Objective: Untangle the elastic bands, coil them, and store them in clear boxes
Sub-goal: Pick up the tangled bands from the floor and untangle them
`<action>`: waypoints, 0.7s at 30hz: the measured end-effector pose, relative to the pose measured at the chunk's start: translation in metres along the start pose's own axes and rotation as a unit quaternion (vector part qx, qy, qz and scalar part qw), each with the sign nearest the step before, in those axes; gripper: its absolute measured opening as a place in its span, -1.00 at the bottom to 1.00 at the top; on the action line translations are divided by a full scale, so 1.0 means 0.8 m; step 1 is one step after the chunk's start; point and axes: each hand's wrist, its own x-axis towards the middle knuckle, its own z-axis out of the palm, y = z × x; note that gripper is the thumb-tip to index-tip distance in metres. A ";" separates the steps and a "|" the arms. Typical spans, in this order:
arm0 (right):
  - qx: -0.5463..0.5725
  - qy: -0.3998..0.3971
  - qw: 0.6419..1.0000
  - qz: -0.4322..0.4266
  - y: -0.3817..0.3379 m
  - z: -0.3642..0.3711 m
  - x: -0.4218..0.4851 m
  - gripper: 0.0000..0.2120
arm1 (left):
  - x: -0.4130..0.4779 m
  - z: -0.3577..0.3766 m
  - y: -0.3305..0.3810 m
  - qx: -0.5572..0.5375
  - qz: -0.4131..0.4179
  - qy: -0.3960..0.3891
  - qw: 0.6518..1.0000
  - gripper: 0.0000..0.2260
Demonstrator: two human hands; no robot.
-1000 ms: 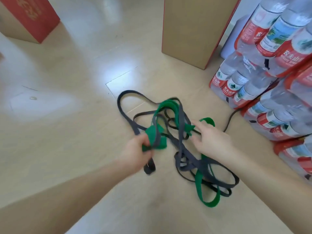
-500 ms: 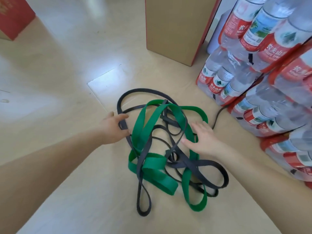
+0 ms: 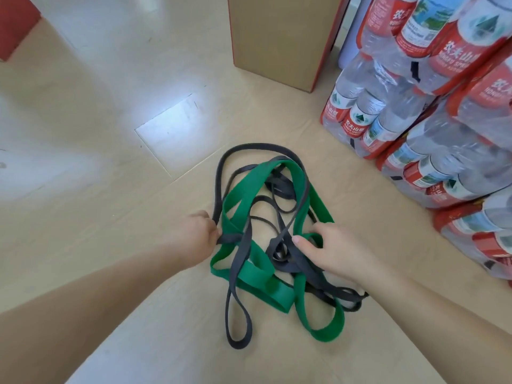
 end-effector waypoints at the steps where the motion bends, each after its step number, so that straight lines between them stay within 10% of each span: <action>1: 0.031 0.017 0.999 0.006 0.003 0.002 -0.003 -0.29 | -0.012 0.009 0.003 -0.008 0.015 0.017 1.000 -0.69; 4: 0.121 0.092 0.986 0.065 0.012 -0.001 -0.009 -0.21 | -0.042 0.036 0.012 -0.138 0.001 0.070 0.988 -0.90; 8: 0.208 0.059 0.965 0.150 0.030 -0.004 -0.005 0.05 | -0.043 0.041 0.022 -0.356 -0.123 0.056 0.925 -0.51; 14: -0.081 0.045 0.991 0.100 0.020 0.000 -0.019 -0.05 | -0.056 0.070 0.018 -0.197 -0.022 0.045 0.979 -0.37; 21: 0.047 -0.065 0.994 0.070 0.015 0.019 -0.043 0.30 | -0.061 0.070 0.011 -0.189 0.059 -0.034 0.980 -0.15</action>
